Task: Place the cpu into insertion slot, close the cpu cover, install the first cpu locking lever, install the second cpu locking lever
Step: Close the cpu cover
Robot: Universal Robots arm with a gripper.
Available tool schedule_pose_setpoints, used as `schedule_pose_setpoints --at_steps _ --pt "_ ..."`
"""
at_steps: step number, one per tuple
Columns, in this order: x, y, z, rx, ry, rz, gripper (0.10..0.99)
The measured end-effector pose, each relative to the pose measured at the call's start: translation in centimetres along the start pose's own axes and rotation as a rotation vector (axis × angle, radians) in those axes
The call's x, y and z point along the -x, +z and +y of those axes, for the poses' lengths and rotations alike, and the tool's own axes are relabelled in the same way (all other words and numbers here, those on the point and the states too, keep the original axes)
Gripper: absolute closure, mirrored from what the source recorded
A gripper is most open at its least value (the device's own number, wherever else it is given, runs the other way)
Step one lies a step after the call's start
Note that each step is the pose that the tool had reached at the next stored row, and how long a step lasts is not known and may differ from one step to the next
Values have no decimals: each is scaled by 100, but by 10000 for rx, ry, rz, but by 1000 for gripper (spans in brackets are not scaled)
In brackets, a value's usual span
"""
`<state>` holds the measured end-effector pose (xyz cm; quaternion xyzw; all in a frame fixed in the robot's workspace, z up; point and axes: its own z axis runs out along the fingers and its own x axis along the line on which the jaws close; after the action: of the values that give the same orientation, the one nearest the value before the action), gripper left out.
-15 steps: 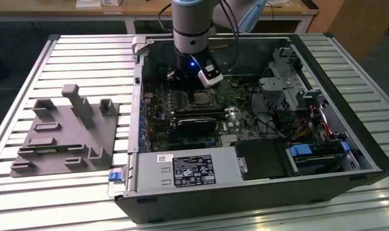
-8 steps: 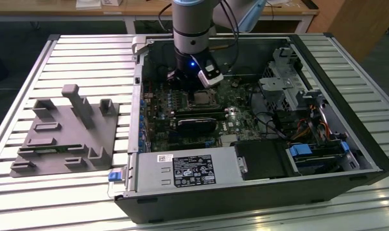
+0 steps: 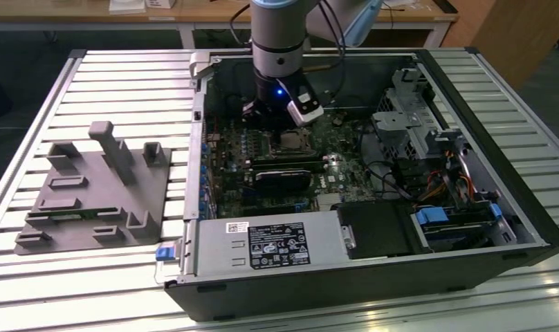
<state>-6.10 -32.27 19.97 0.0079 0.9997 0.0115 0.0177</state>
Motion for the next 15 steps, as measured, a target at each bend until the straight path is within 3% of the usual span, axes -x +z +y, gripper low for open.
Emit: schedule_pose_setpoints --at_steps 8,15 --pt "26 0 1 1 0 -1 980" --pt "28 -72 2 -6 -1 -1 980"
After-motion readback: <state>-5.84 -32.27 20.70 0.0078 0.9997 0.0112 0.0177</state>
